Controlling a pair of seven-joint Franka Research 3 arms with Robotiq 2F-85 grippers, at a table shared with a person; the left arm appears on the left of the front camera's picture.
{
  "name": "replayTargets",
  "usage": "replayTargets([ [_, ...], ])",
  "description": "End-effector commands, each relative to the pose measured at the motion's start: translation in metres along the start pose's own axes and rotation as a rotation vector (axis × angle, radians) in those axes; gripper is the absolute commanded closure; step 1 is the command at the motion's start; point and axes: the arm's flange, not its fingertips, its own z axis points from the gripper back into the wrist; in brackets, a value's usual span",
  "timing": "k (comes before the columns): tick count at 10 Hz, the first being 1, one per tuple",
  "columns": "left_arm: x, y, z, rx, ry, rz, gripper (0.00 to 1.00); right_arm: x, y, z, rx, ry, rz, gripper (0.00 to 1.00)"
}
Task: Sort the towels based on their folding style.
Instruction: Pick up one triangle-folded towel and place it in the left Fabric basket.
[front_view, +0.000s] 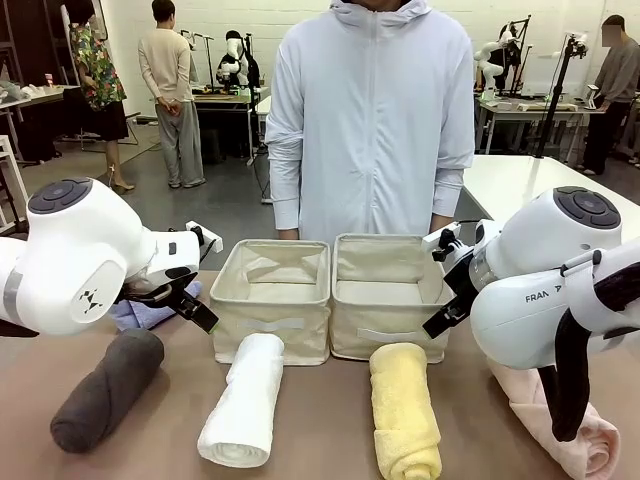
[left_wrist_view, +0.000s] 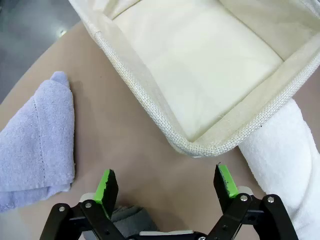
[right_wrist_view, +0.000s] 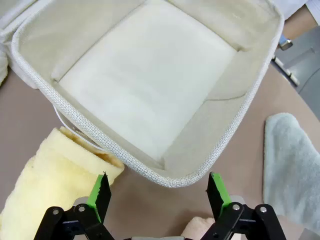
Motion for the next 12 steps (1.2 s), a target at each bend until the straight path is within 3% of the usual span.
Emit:
replayTargets([
  [1, 0.000, 0.000, 0.000, 0.000, 0.000, 0.000, 0.00, 0.000, 0.000, 0.000, 0.000, 0.000, 0.000, 0.00],
  [5, 0.000, 0.000, 0.000, 0.000, 0.000, 0.000, 0.00, 0.000, 0.000, 0.000, 0.000, 0.000, 0.000, 0.00],
  [6, 0.000, 0.000, 0.000, 0.000, 0.000, 0.000, 0.00, 0.004, 0.000, 0.034, -0.034, -0.026, -0.019, 0.00],
  [8, 0.026, -0.009, 0.073, 0.132, -0.004, -0.076, 0.00, 0.015, 0.003, 0.113, -0.081, -0.072, -0.003, 0.00],
  [10, 0.061, -0.004, 0.153, 0.102, -0.025, -0.090, 0.00, 0.037, 0.006, 0.204, -0.116, -0.081, 0.010, 0.00],
  [12, 0.083, -0.006, 0.225, 0.079, -0.064, -0.115, 0.00, 0.051, 0.020, 0.262, -0.162, -0.089, 0.036, 0.00],
])
